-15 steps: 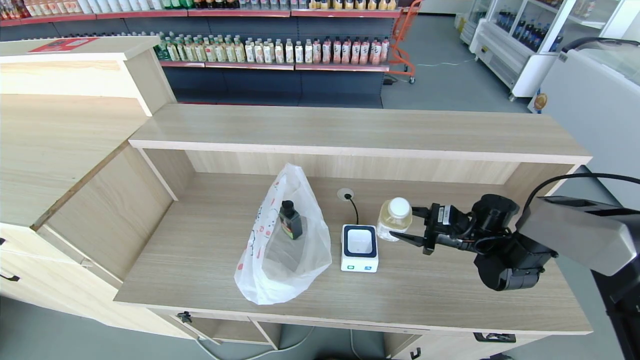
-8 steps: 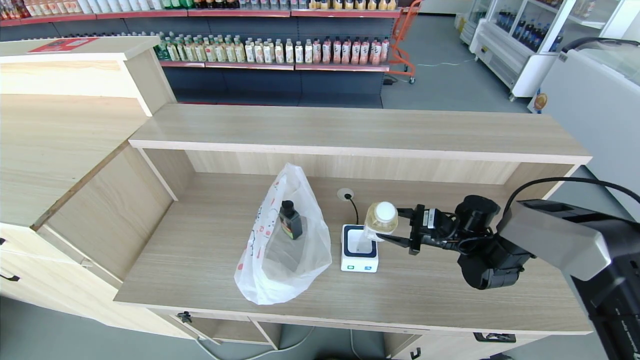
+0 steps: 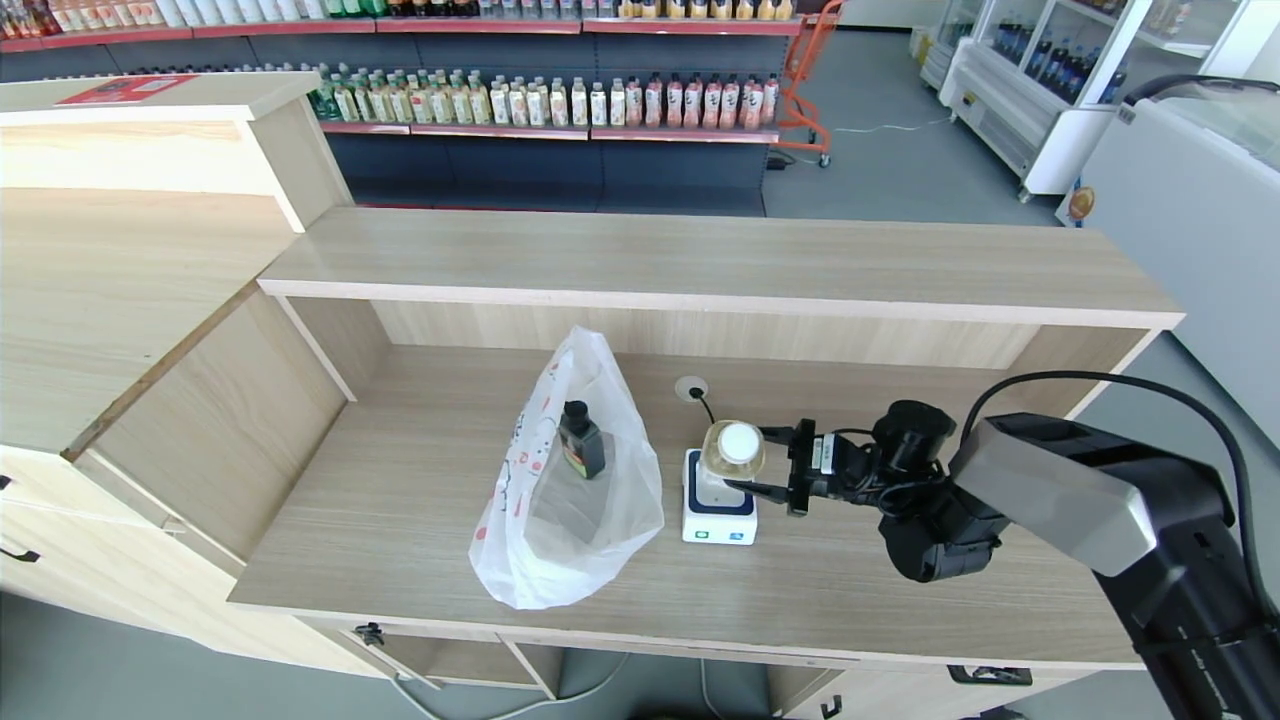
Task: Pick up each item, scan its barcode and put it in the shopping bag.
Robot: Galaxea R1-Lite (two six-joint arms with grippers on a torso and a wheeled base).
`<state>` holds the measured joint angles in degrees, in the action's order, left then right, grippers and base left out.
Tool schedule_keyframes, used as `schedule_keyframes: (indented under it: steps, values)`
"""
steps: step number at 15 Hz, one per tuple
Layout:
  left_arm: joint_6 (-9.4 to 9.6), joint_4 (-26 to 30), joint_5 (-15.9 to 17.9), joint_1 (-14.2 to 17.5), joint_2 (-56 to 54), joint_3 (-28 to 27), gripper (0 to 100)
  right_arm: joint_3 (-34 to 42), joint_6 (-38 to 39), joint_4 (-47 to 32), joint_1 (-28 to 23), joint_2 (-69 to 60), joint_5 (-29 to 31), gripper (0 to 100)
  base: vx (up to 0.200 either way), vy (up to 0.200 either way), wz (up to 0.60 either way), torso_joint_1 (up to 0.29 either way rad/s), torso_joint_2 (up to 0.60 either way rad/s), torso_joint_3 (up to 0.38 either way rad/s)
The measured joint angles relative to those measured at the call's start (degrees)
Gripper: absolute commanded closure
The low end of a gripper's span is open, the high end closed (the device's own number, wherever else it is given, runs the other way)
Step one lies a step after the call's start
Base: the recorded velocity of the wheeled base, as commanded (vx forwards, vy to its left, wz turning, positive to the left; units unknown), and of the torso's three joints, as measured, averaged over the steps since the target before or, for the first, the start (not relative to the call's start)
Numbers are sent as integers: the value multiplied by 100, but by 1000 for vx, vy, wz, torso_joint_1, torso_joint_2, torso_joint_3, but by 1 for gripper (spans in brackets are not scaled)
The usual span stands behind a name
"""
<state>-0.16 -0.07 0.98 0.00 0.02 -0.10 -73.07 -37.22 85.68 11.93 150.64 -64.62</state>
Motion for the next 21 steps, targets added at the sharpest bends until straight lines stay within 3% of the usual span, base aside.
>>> schedule_keyframes:
  steps: [14, 17, 21]
  values:
    - [0, 0, 0, 0, 0, 0, 0, -334, -104, -15, 11, 294, 17, 100, 0, 0, 0, 0, 0, 0]
    - [0, 0, 0, 0, 0, 0, 0, -278, 187, -102, -50, -20, 123, 100, 0, 0, 0, 0, 0, 0]
    - [2, 0, 0, 0, 0, 0, 0, 408, 974, -72, -163, -830, 266, 100, 0, 0, 0, 0, 0, 0]
